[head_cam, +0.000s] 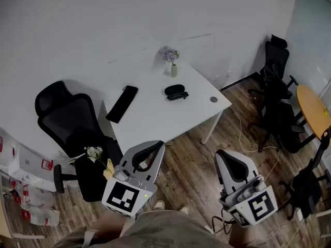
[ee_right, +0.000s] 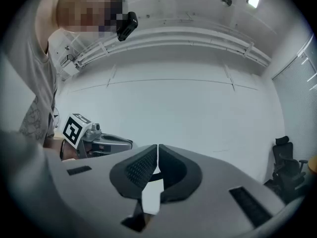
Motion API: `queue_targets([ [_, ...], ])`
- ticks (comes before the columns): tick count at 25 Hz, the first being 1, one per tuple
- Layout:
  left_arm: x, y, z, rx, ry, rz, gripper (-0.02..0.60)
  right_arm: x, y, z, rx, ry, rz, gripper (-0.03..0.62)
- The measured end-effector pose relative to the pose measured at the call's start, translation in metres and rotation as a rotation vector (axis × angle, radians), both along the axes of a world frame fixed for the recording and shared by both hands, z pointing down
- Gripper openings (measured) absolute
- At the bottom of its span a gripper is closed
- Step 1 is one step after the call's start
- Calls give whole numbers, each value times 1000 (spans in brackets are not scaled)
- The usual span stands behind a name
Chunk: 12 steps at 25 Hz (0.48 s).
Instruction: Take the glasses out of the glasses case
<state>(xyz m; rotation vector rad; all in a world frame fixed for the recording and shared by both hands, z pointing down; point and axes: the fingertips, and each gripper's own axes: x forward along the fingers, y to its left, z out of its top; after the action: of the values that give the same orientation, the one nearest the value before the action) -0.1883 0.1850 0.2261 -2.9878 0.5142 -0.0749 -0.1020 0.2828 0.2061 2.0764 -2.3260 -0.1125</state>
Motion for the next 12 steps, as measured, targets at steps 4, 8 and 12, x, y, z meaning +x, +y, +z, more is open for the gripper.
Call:
queue_targets([
  [4,7,5,2,3,-11,8,15,6,4,0,1,-5,-1,34],
  [8,16,12,4,2,-22,12,15,17,10,-1,17,-25,0,34],
  [12,27,20,5,6,-30,9,15,29,19,2,24,-41,-7,34],
])
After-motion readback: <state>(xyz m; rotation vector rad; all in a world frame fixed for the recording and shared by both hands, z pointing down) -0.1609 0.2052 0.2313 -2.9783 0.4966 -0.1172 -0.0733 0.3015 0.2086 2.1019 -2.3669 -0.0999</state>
